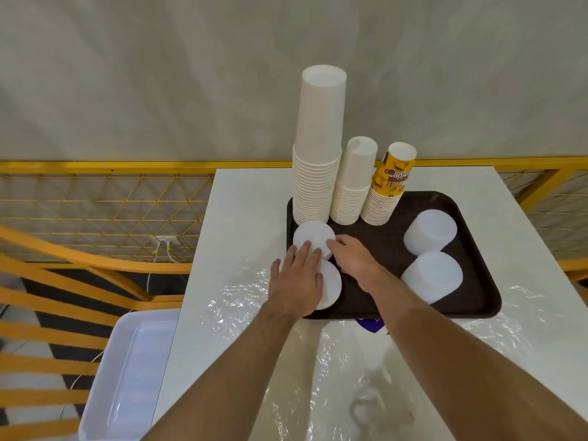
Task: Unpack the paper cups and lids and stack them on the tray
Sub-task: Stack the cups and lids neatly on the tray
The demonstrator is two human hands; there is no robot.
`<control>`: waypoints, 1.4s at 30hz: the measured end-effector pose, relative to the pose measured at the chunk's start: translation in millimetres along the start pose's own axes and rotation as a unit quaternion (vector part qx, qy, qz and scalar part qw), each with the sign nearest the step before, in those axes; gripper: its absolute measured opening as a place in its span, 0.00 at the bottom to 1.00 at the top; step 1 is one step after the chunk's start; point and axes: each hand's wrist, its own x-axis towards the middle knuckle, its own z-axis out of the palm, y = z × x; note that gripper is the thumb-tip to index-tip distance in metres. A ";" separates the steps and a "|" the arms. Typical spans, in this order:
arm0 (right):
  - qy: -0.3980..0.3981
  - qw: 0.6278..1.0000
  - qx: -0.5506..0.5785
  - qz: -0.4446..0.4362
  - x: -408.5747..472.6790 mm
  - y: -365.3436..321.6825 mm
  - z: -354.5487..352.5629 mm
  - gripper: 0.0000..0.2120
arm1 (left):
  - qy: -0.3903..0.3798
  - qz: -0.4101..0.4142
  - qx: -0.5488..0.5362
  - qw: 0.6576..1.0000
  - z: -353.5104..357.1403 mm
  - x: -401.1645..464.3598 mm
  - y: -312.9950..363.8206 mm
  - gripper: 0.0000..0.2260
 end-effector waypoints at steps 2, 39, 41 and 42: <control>0.004 0.999 -0.045 -0.019 -7.7 -5.8 -10.7 0.21 | -0.011 0.000 0.003 1.000 -0.6 1.4 -1.4 0.24; 0.150 0.934 -0.258 -0.199 -4.1 13.6 -97.0 0.18 | 0.082 0.018 -0.048 0.995 -39.2 53.5 32.1 0.22; 0.170 0.973 -0.104 -0.119 5.5 13.3 -96.9 0.22 | 0.100 0.060 -0.052 0.992 -41.7 54.8 42.7 0.25; 0.167 0.983 -0.020 -0.066 10.2 11.4 -95.5 0.24 | 0.092 0.084 -0.040 0.991 -42.5 54.7 48.1 0.27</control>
